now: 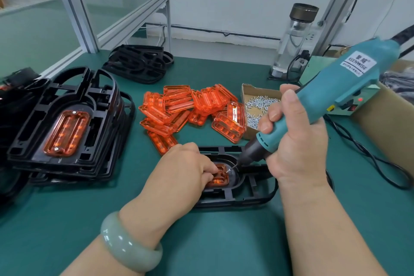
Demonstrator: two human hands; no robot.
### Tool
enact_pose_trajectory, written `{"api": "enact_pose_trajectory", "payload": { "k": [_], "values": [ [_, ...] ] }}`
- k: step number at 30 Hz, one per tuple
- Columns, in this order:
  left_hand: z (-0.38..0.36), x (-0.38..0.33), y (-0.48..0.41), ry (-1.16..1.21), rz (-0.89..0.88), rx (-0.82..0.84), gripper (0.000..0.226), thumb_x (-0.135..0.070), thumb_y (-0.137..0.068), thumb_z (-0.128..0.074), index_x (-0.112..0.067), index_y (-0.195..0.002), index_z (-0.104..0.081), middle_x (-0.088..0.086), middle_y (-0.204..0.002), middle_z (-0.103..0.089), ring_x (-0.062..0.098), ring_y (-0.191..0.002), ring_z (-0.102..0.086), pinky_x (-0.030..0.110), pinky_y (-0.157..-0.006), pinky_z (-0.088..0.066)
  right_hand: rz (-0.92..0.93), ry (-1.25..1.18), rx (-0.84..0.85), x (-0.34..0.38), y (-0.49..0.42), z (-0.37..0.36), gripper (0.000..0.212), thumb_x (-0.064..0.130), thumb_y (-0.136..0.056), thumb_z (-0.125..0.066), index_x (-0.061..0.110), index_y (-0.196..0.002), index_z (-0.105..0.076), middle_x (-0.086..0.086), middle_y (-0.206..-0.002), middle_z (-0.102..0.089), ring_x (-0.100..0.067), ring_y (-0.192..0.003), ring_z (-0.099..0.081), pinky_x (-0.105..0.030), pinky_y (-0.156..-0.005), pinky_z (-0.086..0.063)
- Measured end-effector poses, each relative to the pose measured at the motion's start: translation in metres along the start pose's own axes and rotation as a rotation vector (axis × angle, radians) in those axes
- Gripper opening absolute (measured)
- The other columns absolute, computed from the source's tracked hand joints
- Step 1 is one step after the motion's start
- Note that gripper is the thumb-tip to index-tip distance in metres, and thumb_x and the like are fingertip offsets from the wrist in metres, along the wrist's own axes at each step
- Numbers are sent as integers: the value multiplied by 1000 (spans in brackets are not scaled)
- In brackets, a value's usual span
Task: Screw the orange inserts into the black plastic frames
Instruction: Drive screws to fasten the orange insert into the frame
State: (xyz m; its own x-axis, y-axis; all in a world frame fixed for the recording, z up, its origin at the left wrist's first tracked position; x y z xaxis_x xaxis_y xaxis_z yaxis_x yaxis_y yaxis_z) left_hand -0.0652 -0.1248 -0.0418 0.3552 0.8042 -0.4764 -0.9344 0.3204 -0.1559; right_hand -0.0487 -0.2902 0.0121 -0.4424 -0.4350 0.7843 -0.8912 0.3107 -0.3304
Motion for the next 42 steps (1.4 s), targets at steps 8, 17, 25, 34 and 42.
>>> {"api": "enact_pose_trajectory", "payload": {
  "k": [8,17,25,34,42],
  "values": [
    [2,-4,0,-44,-1,22,22,-31,-92,-57,-39,-110,-68,-4,-97,-53,17,-103,-47,31,-90,-39,25,89,138,0,3,-18,3,17,-88,-56,17,-91,-57,5,-56,-49,-12,-44,-46,-23,-50,-40],
    [1,-15,-5,-273,-51,91,25,-23,-96,-45,-29,-112,-64,-4,-106,-51,15,-103,-46,22,-82,-34,-58,155,445,-10,2,-52,26,31,-80,-62,15,-99,-57,5,-58,-49,-13,-43,-44,-23,-50,-39],
    [0,-12,-5,-267,-49,103,27,-22,-96,-48,-33,-113,-65,-7,-103,-49,13,-103,-46,20,-81,-33,-110,1,292,-9,-2,-35,13,14,-85,-50,11,-97,-53,3,-54,-45,-9,-41,-40,-20,-45,-37],
    [2,-15,-8,-265,-23,144,28,-28,-98,-43,-35,-116,-64,-3,-108,-49,16,-107,-46,24,-85,-35,-131,-14,281,-9,-1,-33,10,13,-84,-50,12,-94,-51,3,-54,-43,-9,-40,-39,-20,-45,-36],
    [2,-12,-7,-192,-4,115,26,-31,-97,-47,-38,-114,-65,-5,-99,-46,16,-104,-46,24,-82,-35,-134,-26,318,-8,0,-33,7,10,-84,-52,14,-89,-50,6,-53,-44,-9,-40,-39,-20,-45,-36]
  ]
}}
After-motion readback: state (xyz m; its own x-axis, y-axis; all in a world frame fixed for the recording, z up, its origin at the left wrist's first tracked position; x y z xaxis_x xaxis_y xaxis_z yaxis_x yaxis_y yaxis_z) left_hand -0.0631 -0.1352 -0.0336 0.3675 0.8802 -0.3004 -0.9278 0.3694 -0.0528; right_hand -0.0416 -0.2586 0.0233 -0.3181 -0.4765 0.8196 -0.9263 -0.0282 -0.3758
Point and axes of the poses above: each hand's wrist, its own y-axis away from the middle knuckle, its own z-axis out of the back of the hand, x = y × z, the point moved 6 cm from there along -y, towards the middle knuckle
